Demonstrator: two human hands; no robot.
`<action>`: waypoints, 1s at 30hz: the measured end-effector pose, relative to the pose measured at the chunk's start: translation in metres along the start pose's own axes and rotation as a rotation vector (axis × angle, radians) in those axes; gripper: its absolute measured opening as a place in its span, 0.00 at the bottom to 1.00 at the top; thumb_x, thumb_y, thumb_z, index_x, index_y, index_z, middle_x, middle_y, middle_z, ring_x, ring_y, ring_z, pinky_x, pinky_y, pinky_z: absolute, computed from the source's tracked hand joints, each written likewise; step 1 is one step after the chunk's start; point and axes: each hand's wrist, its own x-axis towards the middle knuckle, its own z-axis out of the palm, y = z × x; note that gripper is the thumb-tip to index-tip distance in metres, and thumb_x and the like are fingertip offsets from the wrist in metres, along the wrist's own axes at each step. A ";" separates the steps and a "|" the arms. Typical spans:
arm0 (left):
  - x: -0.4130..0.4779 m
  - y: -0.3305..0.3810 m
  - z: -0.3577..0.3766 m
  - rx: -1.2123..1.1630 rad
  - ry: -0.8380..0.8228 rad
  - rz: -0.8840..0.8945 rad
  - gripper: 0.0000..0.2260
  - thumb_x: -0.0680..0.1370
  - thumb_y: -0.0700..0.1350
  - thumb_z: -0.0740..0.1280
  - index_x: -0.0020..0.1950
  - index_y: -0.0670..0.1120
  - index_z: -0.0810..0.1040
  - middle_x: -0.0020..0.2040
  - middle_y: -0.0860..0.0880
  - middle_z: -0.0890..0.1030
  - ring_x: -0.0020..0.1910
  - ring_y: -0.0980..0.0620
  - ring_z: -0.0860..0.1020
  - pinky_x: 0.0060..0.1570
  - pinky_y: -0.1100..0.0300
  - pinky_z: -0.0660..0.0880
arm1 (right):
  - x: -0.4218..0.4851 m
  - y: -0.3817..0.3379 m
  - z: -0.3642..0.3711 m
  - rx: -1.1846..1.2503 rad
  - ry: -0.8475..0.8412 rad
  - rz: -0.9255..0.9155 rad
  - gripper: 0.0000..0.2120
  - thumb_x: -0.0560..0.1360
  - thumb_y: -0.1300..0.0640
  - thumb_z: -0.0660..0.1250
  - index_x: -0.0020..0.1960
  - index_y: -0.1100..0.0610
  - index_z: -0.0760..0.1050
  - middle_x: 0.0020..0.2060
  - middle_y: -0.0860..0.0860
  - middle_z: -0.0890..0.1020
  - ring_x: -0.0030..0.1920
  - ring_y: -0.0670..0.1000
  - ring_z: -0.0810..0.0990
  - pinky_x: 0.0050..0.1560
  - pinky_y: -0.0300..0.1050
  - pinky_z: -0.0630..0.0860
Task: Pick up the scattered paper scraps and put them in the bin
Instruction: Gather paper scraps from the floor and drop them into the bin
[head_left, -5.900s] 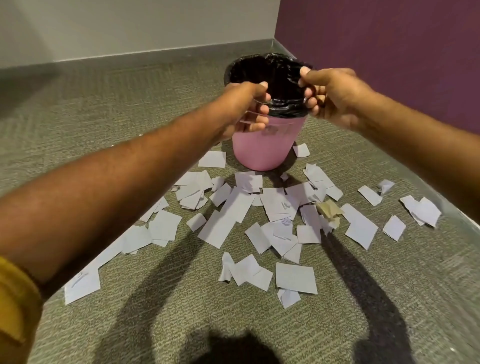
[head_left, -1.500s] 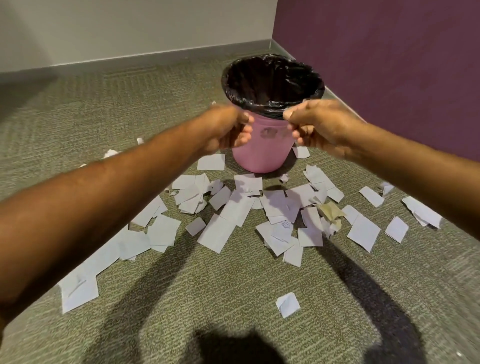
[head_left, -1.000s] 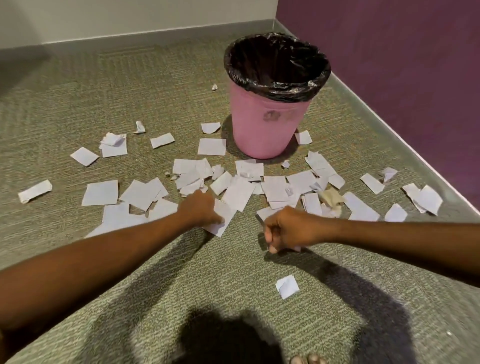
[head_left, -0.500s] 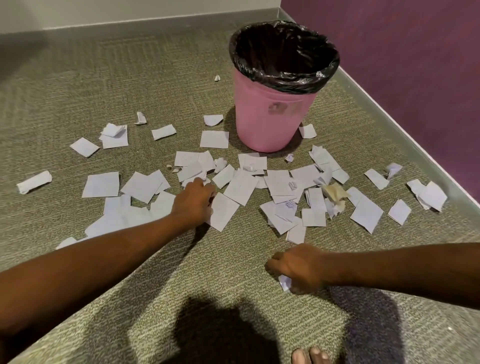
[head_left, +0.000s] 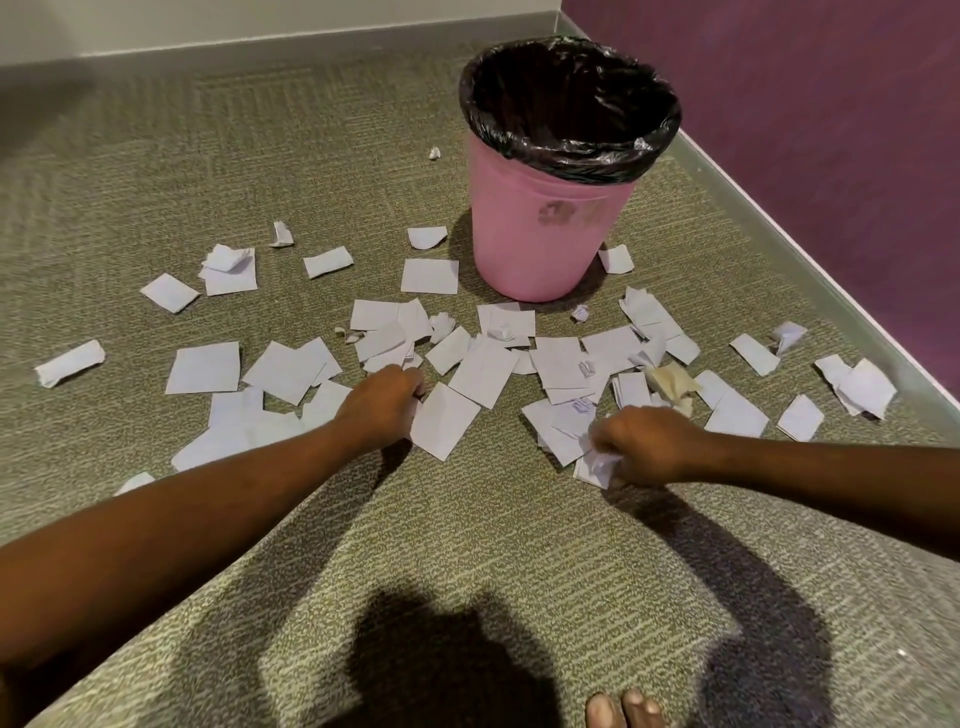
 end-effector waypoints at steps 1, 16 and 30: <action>-0.001 0.001 0.000 -0.011 -0.001 -0.009 0.05 0.80 0.39 0.67 0.53 0.46 0.80 0.49 0.45 0.80 0.46 0.44 0.79 0.41 0.51 0.77 | 0.002 0.007 -0.002 -0.009 0.033 0.040 0.13 0.76 0.53 0.75 0.50 0.45 0.71 0.42 0.42 0.79 0.46 0.52 0.80 0.37 0.43 0.68; 0.013 0.037 -0.015 -0.115 -0.233 0.107 0.11 0.76 0.38 0.78 0.55 0.48 0.82 0.44 0.51 0.79 0.45 0.50 0.79 0.40 0.56 0.73 | 0.022 0.039 -0.006 -0.012 0.068 0.069 0.14 0.70 0.57 0.79 0.39 0.48 0.74 0.45 0.48 0.78 0.41 0.50 0.77 0.34 0.44 0.68; 0.001 0.047 0.026 -0.024 0.008 -0.069 0.35 0.62 0.57 0.86 0.60 0.49 0.73 0.61 0.45 0.73 0.59 0.44 0.71 0.54 0.50 0.75 | 0.022 0.012 0.023 0.449 0.149 0.142 0.21 0.62 0.53 0.87 0.35 0.55 0.74 0.34 0.48 0.76 0.33 0.48 0.72 0.35 0.48 0.68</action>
